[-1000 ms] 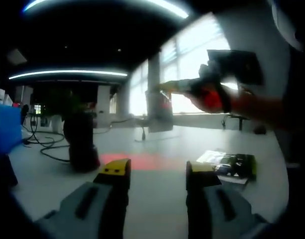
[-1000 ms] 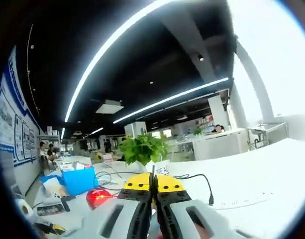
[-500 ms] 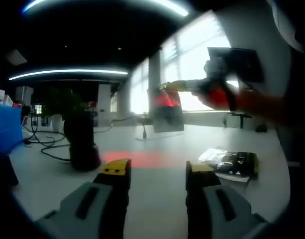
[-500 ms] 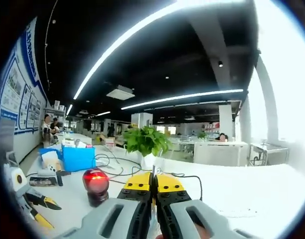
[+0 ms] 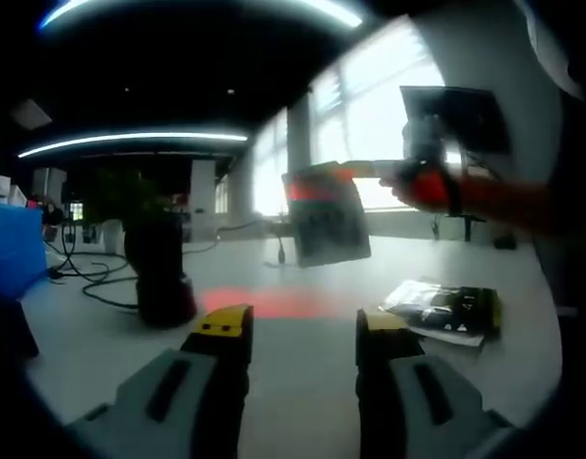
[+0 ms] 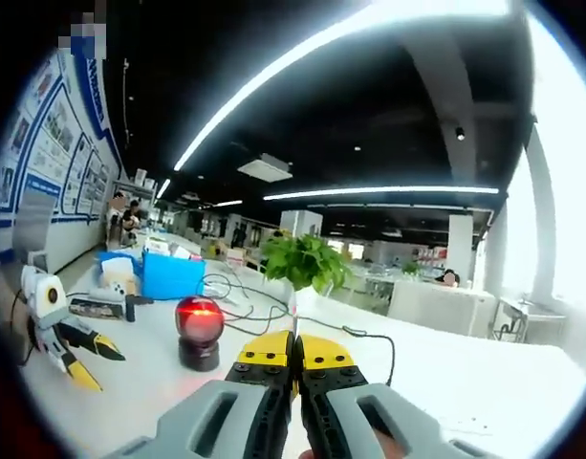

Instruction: Clip sheet goods on table flip sheet goods clip sheet goods scan sheet goods put sheet goods back to table

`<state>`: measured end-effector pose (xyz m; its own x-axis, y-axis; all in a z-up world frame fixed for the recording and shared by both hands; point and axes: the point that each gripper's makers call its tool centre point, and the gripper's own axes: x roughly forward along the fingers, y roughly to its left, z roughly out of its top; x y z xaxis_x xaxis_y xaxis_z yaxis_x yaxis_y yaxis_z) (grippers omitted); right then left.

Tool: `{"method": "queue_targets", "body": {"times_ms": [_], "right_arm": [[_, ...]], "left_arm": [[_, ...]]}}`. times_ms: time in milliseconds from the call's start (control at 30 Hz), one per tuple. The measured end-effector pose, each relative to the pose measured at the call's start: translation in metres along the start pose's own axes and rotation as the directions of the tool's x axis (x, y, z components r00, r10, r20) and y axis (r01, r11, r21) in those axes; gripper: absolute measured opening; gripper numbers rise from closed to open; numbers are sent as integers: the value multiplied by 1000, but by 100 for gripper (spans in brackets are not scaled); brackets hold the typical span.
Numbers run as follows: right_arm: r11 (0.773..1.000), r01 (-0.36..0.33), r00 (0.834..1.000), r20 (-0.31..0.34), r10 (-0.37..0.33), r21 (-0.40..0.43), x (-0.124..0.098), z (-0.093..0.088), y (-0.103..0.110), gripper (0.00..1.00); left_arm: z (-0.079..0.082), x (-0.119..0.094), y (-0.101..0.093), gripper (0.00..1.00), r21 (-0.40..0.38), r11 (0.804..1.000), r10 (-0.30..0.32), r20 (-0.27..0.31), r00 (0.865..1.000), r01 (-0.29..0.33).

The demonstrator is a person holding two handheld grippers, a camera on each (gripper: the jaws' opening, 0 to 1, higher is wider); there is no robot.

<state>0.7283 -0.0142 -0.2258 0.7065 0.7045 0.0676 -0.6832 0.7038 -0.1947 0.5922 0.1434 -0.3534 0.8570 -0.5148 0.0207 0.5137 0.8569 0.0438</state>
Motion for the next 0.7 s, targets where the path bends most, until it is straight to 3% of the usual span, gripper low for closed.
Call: {"method": "queue_targets", "body": {"times_ms": [300, 433, 700], "right_arm": [[1000, -13, 999, -53, 13, 9, -5, -26, -14, 0], [998, 2, 997, -75, 2, 63, -5, -39, -28, 0], [994, 29, 996, -83, -20, 107, -8, -47, -42, 0]], "left_arm": [[-2, 0, 2, 35, 15, 1000, 12, -9, 1000, -12], [-3, 1, 1, 35, 21, 1000, 13, -14, 1000, -13], [-4, 1, -1, 35, 32, 999, 16, -21, 1000, -15]]}}
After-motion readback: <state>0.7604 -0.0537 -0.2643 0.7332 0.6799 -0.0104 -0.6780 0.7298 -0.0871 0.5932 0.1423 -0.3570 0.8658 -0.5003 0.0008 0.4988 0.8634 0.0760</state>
